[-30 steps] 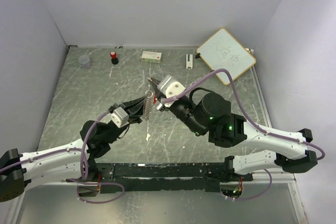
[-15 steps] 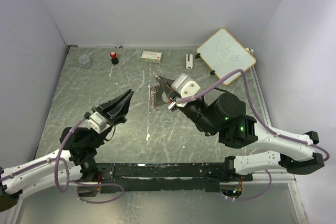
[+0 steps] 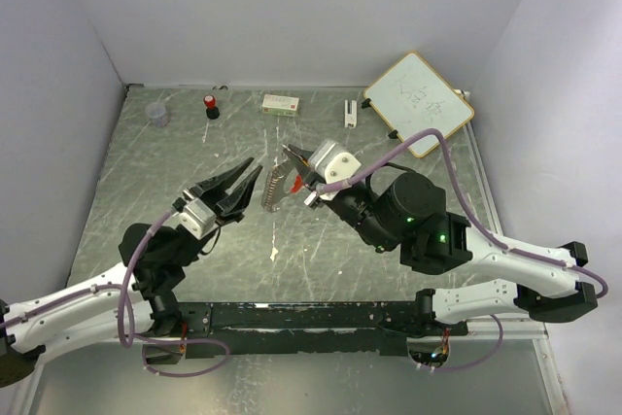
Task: Remove the keys from the keyring
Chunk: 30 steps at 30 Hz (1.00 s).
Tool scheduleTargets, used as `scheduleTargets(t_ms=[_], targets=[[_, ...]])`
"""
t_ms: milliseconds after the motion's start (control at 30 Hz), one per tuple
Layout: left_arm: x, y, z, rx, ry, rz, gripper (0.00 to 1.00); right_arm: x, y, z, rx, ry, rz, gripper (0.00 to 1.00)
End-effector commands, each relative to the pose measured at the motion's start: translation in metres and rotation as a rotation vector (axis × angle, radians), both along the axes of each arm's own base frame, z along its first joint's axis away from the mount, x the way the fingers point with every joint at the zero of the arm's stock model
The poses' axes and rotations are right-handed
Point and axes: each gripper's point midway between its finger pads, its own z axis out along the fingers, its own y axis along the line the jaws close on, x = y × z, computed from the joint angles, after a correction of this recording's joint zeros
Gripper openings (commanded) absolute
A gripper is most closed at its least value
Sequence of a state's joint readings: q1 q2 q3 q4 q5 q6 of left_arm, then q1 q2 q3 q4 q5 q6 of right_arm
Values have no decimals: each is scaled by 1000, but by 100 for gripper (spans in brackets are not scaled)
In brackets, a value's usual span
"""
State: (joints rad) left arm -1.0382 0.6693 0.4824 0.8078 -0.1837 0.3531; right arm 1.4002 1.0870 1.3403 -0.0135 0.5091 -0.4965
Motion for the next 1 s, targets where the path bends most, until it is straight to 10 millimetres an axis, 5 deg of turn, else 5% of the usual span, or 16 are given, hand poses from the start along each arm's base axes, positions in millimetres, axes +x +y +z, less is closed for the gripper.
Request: scheduleTargets(t_ms=[0,367,733,967], targets=[[-10,-3,29,-6,-81,-36,35,-3,1,9,30,-4,15,0],[-13,-11,55,23,-125,-56,39,-3,6,4,15,0,23,0],[-15,-43,45,139,-111,-150,46,-4,9,1,14,5,33,0],[-16,-40,45,120,-109,-147,45,-4,9,-2,11,8,33,0]])
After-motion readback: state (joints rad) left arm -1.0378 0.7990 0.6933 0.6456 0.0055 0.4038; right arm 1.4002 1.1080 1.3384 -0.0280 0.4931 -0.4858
